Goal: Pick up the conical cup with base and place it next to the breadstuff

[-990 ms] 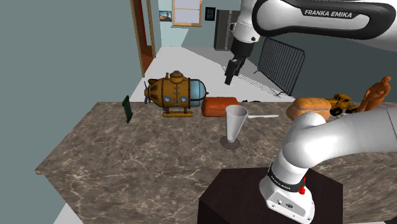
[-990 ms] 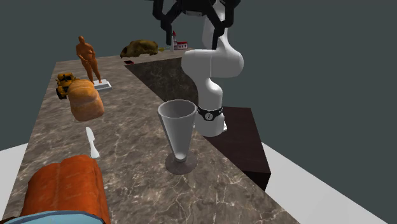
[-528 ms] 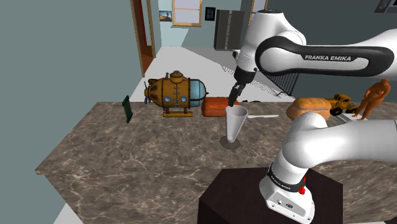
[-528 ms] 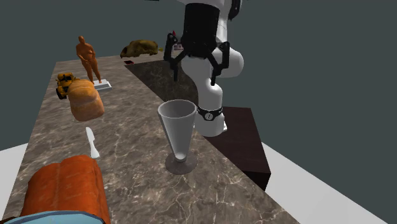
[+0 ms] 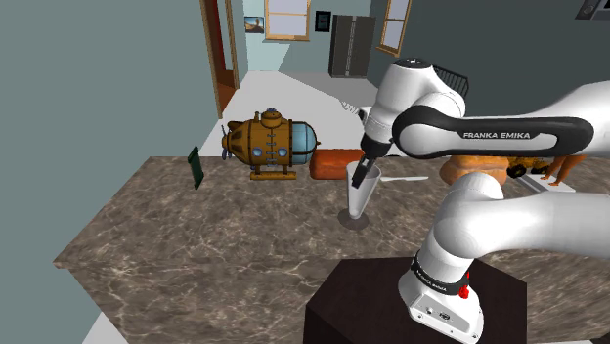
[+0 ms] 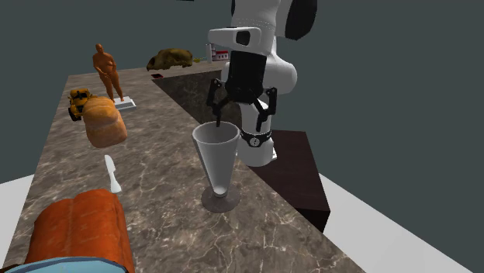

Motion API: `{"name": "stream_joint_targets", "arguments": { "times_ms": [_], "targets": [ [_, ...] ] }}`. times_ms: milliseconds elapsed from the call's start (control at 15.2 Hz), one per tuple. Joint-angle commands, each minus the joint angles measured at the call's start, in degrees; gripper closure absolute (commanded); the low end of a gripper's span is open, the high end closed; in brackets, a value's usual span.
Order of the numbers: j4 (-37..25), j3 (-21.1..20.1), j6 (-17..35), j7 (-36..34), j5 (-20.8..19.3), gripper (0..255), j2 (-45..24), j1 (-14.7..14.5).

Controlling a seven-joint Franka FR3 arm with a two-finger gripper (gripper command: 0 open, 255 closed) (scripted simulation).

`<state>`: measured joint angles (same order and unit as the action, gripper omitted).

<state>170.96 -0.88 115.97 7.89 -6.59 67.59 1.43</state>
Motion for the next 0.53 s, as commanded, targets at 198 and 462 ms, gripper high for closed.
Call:
{"name": "stream_joint_targets", "arguments": {
  "times_ms": [198,462],
  "targets": [
    [2.8,0.37,4.77,-0.08,-0.55,0,-1.88,0.49],
    [2.8,0.37,4.77,-0.08,-0.55,0,-1.88,0.49]
  ]
}}
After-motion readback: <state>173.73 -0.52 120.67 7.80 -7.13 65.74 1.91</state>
